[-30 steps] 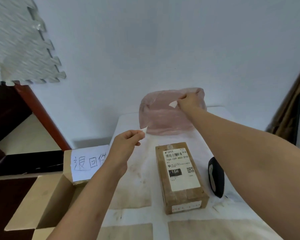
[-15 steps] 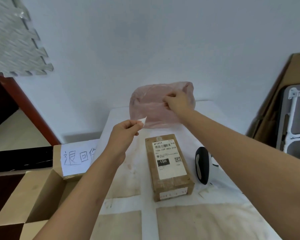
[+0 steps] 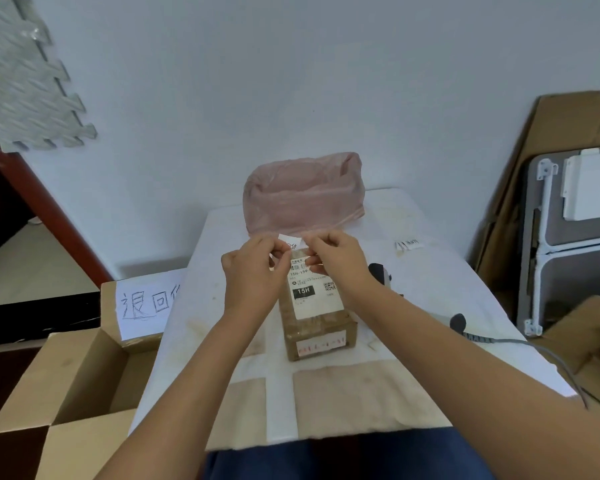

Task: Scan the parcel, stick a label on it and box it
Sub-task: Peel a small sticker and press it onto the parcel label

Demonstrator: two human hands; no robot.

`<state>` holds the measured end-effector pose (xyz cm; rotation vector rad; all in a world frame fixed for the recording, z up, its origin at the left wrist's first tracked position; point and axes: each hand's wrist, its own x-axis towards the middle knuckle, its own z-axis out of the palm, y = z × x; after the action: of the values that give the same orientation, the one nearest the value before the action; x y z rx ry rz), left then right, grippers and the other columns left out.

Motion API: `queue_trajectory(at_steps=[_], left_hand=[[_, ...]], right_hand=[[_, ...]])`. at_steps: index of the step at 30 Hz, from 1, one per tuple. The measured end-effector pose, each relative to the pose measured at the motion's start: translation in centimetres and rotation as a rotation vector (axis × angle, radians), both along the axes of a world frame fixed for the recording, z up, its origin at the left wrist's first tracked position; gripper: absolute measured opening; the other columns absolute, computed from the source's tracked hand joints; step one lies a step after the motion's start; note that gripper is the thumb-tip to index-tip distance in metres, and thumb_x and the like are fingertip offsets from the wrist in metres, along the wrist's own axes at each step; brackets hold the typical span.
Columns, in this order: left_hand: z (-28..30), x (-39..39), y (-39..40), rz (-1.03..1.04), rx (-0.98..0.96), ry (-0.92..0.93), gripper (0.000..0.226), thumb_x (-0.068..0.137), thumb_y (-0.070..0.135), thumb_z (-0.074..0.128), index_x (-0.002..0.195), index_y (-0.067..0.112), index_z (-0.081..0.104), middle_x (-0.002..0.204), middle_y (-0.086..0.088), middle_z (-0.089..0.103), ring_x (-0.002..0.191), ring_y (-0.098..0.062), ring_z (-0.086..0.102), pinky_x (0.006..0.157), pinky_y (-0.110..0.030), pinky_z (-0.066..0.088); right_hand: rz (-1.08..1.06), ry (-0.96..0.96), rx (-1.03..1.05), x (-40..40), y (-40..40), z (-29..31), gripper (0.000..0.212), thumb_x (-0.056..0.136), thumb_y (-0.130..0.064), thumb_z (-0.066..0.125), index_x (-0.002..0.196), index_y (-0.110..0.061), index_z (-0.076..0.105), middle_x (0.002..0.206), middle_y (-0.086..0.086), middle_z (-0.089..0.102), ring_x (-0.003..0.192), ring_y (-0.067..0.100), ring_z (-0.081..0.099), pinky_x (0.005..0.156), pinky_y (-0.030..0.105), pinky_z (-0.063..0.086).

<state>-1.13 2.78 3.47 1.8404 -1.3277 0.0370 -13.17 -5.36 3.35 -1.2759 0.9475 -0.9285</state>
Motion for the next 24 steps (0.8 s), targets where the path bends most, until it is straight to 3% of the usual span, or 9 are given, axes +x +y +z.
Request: queue_trajectory(at_steps=[5, 8, 15, 20, 22, 24], left_hand=[[-1.1, -1.9, 0.6, -0.014, -0.028, -0.254, 0.007, 0.094, 0.026, 0.066, 0.091, 0.022, 0.071, 0.091, 0.012, 0.064, 0.08, -0.011, 0.061, 0.093, -0.03, 0.022], [-1.4, -2.7, 0.9, -0.017, -0.049, -0.359, 0.004, 0.092, 0.023, 0.068, 0.089, 0.022, 0.071, 0.088, 0.011, 0.065, 0.082, -0.013, 0.064, 0.089, -0.026, 0.018], [-1.6, -3.3, 1.3, -0.032, -0.09, -0.498, 0.001, 0.089, 0.02, 0.072, 0.089, 0.021, 0.072, 0.085, 0.008, 0.066, 0.08, -0.017, 0.065, 0.091, -0.034, 0.026], [-1.8, -3.1, 1.8, -0.04, -0.099, -0.426, 0.02, 0.092, 0.022, 0.069, 0.112, 0.025, 0.072, 0.096, 0.01, 0.065, 0.084, -0.012, 0.062, 0.091, -0.028, 0.023], [-2.2, -2.2, 1.9, -0.04, -0.013, -0.283, 0.026, 0.095, 0.023, 0.065, 0.12, 0.027, 0.069, 0.105, 0.01, 0.064, 0.088, -0.011, 0.062, 0.093, -0.024, 0.021], [-3.4, -1.0, 1.8, -0.039, 0.124, -0.068, 0.03, 0.095, 0.024, 0.063, 0.125, 0.027, 0.065, 0.118, 0.009, 0.061, 0.1, -0.013, 0.063, 0.102, -0.03, 0.03]], right_hand=[[-0.033, -0.019, -0.006, -1.4, 1.1, -0.3, 0.01, 0.089, -0.02, 0.068, 0.083, -0.011, 0.067, 0.075, 0.002, 0.066, 0.068, 0.012, 0.063, 0.064, 0.023, 0.052], [-0.053, -0.028, 0.008, -2.1, 1.5, -0.3, 0.011, 0.09, -0.016, 0.067, 0.09, -0.005, 0.067, 0.075, 0.004, 0.066, 0.066, 0.011, 0.063, 0.062, 0.022, 0.053], [-0.065, -0.056, 0.022, -2.8, 2.2, -0.2, 0.005, 0.09, -0.011, 0.066, 0.086, -0.008, 0.066, 0.076, 0.004, 0.066, 0.065, 0.011, 0.063, 0.063, 0.021, 0.054], [-0.188, -0.04, 0.017, -3.1, 1.9, -1.1, 0.008, 0.093, -0.015, 0.064, 0.091, -0.008, 0.067, 0.075, 0.002, 0.066, 0.066, 0.01, 0.062, 0.068, 0.025, 0.055], [-0.209, -0.005, 0.032, -3.3, 1.6, -1.5, 0.011, 0.093, -0.017, 0.064, 0.095, -0.006, 0.068, 0.075, 0.002, 0.067, 0.068, 0.012, 0.062, 0.074, 0.028, 0.056], [-0.195, 0.024, 0.037, -3.5, 1.2, -1.9, 0.009, 0.093, -0.015, 0.064, 0.094, -0.007, 0.067, 0.075, 0.002, 0.067, 0.069, 0.012, 0.062, 0.072, 0.025, 0.056]])
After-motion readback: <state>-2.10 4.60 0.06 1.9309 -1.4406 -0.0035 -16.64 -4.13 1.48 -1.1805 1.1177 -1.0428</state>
